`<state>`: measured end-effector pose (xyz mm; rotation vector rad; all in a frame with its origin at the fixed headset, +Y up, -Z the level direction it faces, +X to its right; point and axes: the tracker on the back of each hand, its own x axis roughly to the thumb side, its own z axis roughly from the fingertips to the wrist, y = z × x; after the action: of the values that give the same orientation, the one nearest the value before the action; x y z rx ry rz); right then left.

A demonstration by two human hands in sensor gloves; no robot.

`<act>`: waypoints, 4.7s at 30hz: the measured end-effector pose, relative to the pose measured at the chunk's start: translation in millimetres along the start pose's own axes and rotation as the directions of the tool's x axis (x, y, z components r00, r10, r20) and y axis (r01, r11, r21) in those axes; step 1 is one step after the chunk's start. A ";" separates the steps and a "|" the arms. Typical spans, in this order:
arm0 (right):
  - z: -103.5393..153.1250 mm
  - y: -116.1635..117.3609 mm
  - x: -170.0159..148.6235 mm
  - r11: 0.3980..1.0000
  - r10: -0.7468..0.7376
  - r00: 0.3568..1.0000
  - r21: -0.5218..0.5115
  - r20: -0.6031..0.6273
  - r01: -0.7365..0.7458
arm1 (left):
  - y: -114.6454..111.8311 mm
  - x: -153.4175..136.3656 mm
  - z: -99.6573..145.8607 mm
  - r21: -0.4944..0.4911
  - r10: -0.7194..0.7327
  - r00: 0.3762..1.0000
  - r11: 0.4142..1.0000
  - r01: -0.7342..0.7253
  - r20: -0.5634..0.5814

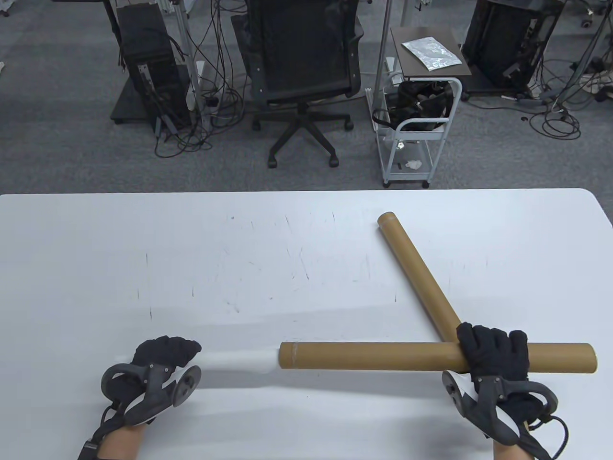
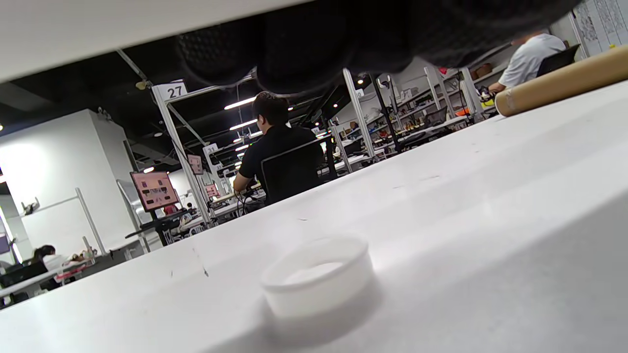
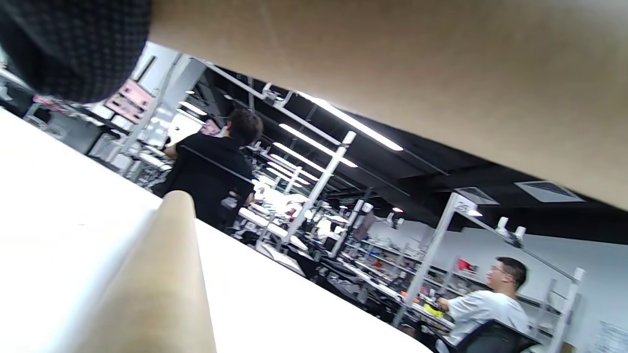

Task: Roll up mouse pads and store in mailing tubes

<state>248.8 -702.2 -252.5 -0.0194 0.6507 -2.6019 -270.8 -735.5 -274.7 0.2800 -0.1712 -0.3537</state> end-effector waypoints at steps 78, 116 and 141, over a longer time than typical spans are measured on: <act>5.5 -59.0 55.1 0.963 -0.234 0.966 -0.110 0.106 0.245 | 31.8 10.1 4.5 0.227 0.177 0.984 0.958 -0.174 0.008; 1.5 -43.3 52.0 0.955 -0.295 0.953 -0.001 0.074 0.296 | 11.1 -23.9 -7.1 0.016 0.787 0.617 0.617 -0.787 -0.004; -1.1 -30.9 44.9 0.961 -0.269 0.962 0.084 0.055 0.264 | -63.9 -33.7 -24.5 -0.523 0.241 0.937 0.781 -0.343 -0.255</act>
<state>195.2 -696.9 -243.7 -0.1805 0.5577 -2.8690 -316.9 -774.9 -320.9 -0.3046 0.0697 -0.0531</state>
